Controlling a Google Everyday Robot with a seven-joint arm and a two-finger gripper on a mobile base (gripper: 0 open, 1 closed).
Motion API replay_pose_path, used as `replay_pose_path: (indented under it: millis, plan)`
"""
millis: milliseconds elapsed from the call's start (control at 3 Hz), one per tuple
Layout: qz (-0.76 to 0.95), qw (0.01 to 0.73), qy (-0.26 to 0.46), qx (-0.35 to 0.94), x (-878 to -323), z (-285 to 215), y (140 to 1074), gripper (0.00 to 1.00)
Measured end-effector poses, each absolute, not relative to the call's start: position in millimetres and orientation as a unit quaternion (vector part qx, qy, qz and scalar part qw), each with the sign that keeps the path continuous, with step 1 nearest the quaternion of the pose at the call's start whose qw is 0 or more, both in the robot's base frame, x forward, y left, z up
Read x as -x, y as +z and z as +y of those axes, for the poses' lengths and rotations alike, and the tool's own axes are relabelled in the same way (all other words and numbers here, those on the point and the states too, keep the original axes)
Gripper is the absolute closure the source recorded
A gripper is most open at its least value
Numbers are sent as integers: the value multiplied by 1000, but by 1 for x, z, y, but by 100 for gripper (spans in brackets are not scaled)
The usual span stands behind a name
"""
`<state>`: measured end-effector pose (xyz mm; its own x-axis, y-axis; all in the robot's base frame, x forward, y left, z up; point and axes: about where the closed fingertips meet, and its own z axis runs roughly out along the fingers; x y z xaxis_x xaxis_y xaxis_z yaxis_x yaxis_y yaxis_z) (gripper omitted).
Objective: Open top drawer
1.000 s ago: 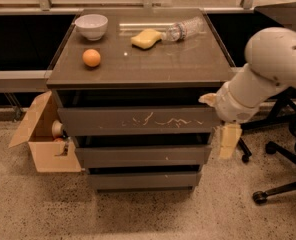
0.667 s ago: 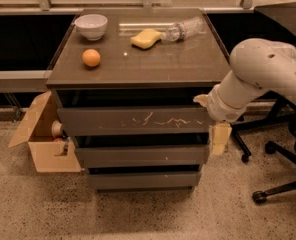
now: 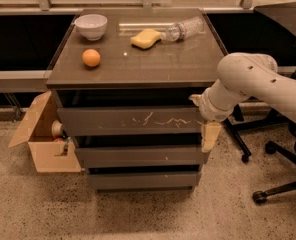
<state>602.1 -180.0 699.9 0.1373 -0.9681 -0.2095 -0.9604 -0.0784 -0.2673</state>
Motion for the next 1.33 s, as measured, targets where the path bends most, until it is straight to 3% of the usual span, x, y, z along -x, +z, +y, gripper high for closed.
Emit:
replay_pose_path:
  millis: [667, 1000, 1333]
  plan:
    - [664, 187, -9, 724, -649, -179, 666, 0]
    - [666, 188, 7, 722, -651, -177, 656, 16]
    - [664, 191, 22, 723, -629, -173, 661, 40]
